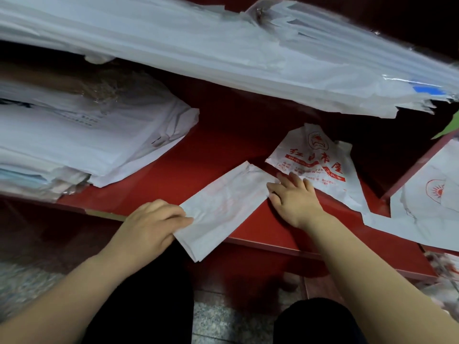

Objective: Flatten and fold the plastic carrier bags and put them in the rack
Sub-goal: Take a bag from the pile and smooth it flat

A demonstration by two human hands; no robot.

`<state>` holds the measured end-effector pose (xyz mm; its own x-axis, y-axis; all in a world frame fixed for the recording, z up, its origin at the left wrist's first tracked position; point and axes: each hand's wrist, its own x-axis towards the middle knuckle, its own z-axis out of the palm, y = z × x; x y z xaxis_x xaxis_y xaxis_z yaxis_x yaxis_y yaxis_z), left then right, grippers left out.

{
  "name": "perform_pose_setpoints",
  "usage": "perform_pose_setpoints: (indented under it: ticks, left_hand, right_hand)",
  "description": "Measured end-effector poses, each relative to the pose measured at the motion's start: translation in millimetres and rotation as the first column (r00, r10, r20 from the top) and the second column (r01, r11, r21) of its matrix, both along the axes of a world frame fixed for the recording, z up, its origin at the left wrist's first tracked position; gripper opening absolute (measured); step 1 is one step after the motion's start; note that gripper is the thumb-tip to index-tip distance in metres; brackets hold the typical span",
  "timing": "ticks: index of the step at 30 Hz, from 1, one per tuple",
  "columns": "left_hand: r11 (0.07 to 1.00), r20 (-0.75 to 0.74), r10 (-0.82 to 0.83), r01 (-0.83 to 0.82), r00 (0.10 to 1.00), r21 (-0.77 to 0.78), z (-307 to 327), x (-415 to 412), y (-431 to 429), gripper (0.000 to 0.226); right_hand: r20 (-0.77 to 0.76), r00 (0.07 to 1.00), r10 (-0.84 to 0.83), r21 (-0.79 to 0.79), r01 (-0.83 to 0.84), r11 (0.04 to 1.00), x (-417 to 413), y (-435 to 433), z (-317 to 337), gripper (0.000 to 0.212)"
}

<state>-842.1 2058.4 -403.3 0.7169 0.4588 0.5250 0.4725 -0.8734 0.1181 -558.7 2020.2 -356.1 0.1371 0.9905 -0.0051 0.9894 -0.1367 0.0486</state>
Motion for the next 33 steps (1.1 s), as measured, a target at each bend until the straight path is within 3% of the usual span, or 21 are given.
perform_pose_setpoints:
  ticks: [3, 6, 9, 14, 18, 22, 26, 29, 33]
  left_hand:
    - [0.999, 0.099, 0.002, -0.006, 0.995, 0.041, -5, 16, -7, 0.035]
    - [0.996, 0.149, 0.078, -0.084, 0.986, 0.034, -7, 36, -21, 0.021]
    - [0.990, 0.169, 0.144, -0.143, 0.975, -0.017, -8, 60, -33, 0.045]
    - [0.988, 0.182, 0.147, -0.153, 0.972, 0.019, -8, 87, -45, 0.040]
    - [0.997, 0.137, 0.078, -0.081, 0.988, 0.016, -18, 88, -42, 0.048]
    - [0.992, 0.073, -0.017, 0.026, 0.997, -0.120, -23, 76, -32, 0.051]
    - [0.962, 0.189, -0.026, 0.076, 0.982, -0.264, -13, 65, -28, 0.038]
    - [0.959, 0.234, -0.030, 0.094, 0.972, -0.268, -10, 62, -27, 0.038]
    - [0.958, 0.298, -0.002, 0.087, 0.955, -0.273, -10, 63, -31, 0.031]
  right_hand:
    - [-0.110, 0.985, 0.131, 0.291, -0.094, 0.952, -11, -15, -12, 0.058]
    - [-0.237, 0.891, 0.388, 0.473, -0.243, 0.847, -25, -45, -28, 0.055]
    - [-0.237, 0.848, 0.475, 0.445, -0.340, 0.829, -32, -73, -47, 0.055]
    - [-0.182, 0.872, 0.454, 0.529, -0.302, 0.793, -20, -80, -58, 0.048]
    - [-0.191, 0.855, 0.482, 0.626, -0.272, 0.730, -14, -77, -66, 0.029]
    - [-0.271, 0.823, 0.499, 0.679, -0.204, 0.705, -13, -76, -67, 0.020]
    - [-0.363, 0.792, 0.492, 0.655, -0.159, 0.739, -12, -79, -60, 0.019]
    - [-0.271, 0.863, 0.427, 0.622, -0.181, 0.762, -14, -79, -60, 0.023]
    - [-0.355, 0.851, 0.388, 0.651, -0.074, 0.756, -19, -78, -59, 0.019]
